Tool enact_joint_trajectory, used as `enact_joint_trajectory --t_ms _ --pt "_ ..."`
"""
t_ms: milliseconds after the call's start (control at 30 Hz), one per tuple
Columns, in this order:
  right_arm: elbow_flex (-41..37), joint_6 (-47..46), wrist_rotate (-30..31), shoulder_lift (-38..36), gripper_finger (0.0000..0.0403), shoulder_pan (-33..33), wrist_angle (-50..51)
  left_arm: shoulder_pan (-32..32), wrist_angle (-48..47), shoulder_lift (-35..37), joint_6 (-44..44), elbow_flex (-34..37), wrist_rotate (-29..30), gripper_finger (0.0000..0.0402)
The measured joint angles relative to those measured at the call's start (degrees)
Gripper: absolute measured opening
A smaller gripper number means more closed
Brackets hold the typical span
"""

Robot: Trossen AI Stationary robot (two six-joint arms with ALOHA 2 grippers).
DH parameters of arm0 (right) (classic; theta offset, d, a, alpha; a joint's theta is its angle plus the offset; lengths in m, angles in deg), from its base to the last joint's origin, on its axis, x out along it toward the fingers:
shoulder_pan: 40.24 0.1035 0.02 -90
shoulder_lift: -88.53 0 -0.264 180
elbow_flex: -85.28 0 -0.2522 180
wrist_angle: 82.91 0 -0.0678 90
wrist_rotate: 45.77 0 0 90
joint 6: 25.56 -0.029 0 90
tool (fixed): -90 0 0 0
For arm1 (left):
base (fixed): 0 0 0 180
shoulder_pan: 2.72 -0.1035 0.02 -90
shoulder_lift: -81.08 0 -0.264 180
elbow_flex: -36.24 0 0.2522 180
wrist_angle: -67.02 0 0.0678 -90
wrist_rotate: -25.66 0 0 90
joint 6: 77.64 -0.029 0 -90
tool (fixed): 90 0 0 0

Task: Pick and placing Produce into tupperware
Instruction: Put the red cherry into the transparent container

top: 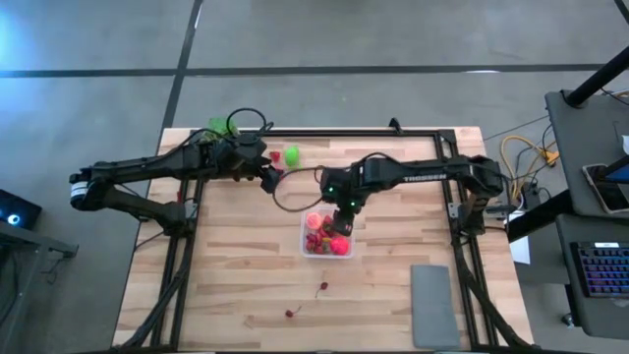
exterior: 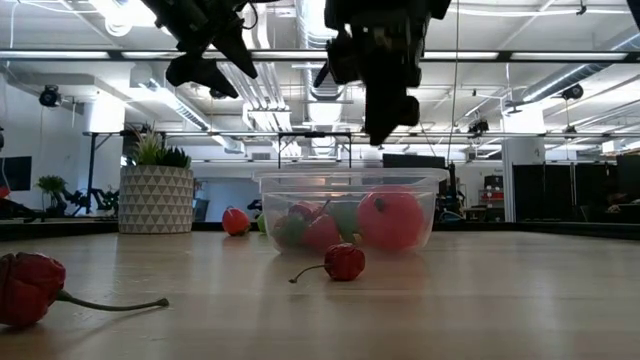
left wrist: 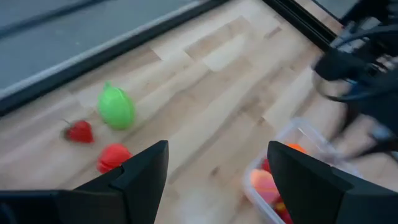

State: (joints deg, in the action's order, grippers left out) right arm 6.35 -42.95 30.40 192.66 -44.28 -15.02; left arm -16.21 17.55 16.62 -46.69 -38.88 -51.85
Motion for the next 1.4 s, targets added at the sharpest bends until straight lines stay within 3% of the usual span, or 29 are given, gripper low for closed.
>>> enact_joint_trajectory --t_ms 67,233,333,467,667,933,1100,1400 --pt "0.0 0.2 3.8 0.8 0.0124 0.6 0.2 0.0 -0.1 0.0 0.2 0.2 -0.9 0.026" --pt "0.0 -0.6 5.2 0.3 0.0178 1.1 -0.6 0.0 0.0 0.0 3.2 2.1 -1.8 0.026" --pt "0.1 -0.6 7.3 -2.6 0.0204 1.1 -0.6 0.7 0.0 0.0 2.8 3.8 -8.0 0.026" --pt "0.1 -1.5 16.3 -9.8 0.0224 1.2 0.5 5.5 0.6 -0.1 3.4 6.2 -16.6 0.026" --pt "-0.3 -5.0 31.5 -22.0 0.0239 1.6 4.3 22.7 1.0 -2.6 4.8 8.5 -11.7 0.026" --pt "-3.3 -8.1 36.5 -32.0 0.0247 1.5 5.7 44.6 8.9 -15.5 4.8 6.7 -4.8 0.026" --pt "-6.7 -8.4 36.6 -33.5 0.0247 1.5 5.7 49.2 15.4 -25.1 8.4 3.3 -2.8 0.026" --pt "-10.1 -9.0 36.3 -32.7 0.0247 1.5 5.7 51.8 15.8 -36.3 9.2 -4.7 -3.9 0.026"
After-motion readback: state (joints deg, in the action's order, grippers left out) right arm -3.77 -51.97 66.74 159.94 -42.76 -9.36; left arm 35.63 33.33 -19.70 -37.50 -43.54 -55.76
